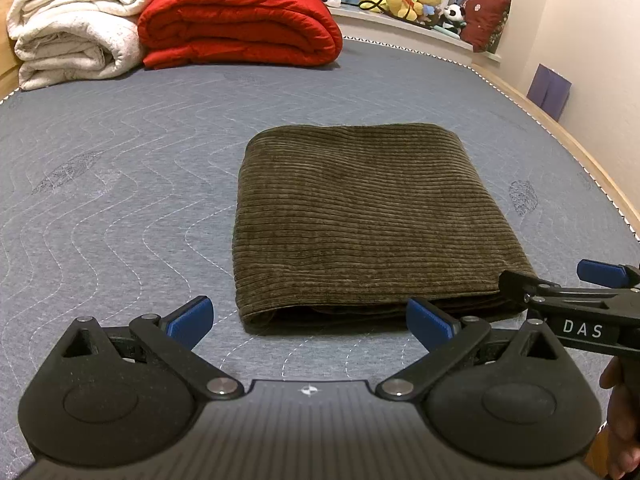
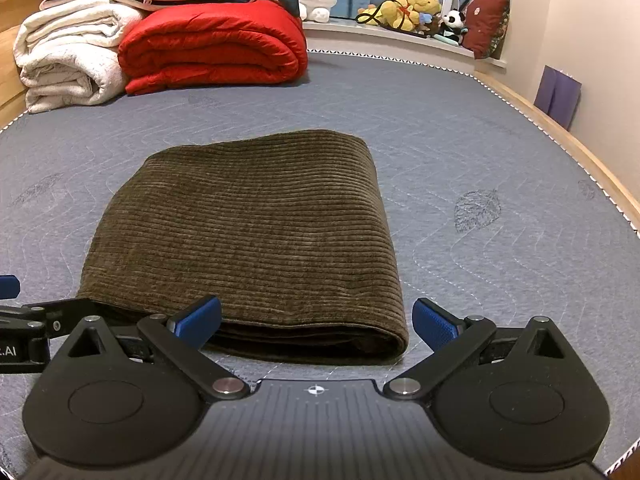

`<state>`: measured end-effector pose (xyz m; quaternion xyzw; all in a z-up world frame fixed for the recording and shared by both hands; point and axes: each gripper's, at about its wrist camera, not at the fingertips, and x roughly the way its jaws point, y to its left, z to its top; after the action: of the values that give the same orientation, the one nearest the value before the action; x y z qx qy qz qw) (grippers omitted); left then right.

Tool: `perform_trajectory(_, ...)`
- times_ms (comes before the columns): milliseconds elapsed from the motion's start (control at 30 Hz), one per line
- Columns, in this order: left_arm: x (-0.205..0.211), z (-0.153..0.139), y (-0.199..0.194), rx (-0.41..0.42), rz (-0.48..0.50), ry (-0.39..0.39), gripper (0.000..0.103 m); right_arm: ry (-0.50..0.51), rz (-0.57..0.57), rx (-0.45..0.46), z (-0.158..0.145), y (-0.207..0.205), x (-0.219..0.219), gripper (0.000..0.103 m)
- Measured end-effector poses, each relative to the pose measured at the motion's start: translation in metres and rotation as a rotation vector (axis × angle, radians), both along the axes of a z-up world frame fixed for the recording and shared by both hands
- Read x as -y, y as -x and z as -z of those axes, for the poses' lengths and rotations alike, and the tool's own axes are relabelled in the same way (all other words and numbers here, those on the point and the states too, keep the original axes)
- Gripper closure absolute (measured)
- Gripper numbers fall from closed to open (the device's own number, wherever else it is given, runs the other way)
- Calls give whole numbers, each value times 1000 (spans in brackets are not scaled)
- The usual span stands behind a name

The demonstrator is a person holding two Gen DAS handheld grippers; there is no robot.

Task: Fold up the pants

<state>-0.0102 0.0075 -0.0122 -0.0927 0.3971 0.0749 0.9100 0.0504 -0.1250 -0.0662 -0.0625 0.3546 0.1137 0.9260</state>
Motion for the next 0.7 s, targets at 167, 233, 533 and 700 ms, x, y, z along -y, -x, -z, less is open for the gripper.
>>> perform_trajectory(167,0,0,0,0,1,0,0,1,2,-1,0,0,-1,2)
perform_trajectory(233,0,0,0,1,1,2,0,1,1,-1,0,0,0,2)
perform_trajectory(533,1,-1,0,3,4,3,0,2,1,-2,0,0,0,2)
perform_trajectory(700,0,-1,0,4,9,3,0,3,-3,-1,1,-1,1,2)
